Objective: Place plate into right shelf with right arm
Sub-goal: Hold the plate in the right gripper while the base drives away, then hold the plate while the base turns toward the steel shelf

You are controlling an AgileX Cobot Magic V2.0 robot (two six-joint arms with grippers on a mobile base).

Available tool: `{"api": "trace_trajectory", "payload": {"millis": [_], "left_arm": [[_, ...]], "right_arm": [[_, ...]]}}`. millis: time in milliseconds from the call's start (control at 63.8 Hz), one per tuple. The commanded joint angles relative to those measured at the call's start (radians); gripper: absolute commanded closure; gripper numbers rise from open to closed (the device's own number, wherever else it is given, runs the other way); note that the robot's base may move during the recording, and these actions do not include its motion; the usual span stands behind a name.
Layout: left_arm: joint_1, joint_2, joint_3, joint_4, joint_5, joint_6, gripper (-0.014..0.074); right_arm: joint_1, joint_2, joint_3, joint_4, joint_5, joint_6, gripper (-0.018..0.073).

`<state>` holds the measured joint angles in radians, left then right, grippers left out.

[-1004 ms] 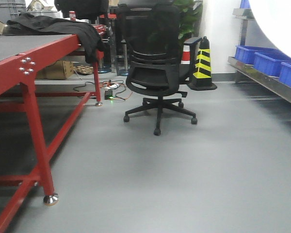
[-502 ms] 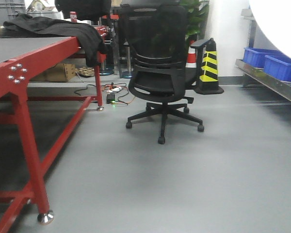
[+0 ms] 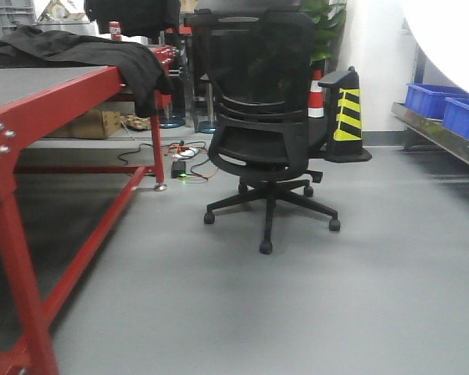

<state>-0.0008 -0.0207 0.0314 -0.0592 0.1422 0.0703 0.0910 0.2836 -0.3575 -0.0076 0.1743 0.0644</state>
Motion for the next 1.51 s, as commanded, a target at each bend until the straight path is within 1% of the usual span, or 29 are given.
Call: {"api": "trace_trajectory", "payload": {"millis": [0, 1490], "left_arm": [[-0.004, -0.002, 0.008, -0.004, -0.087, 0.003, 0.0643], [-0.004, -0.002, 0.008, -0.004, -0.087, 0.003, 0.0643]], "right_arm": [[-0.005, 0.007, -0.028, -0.009, -0.108, -0.003, 0.0505], [-0.005, 0.007, -0.028, -0.009, -0.108, -0.003, 0.0505]]}}
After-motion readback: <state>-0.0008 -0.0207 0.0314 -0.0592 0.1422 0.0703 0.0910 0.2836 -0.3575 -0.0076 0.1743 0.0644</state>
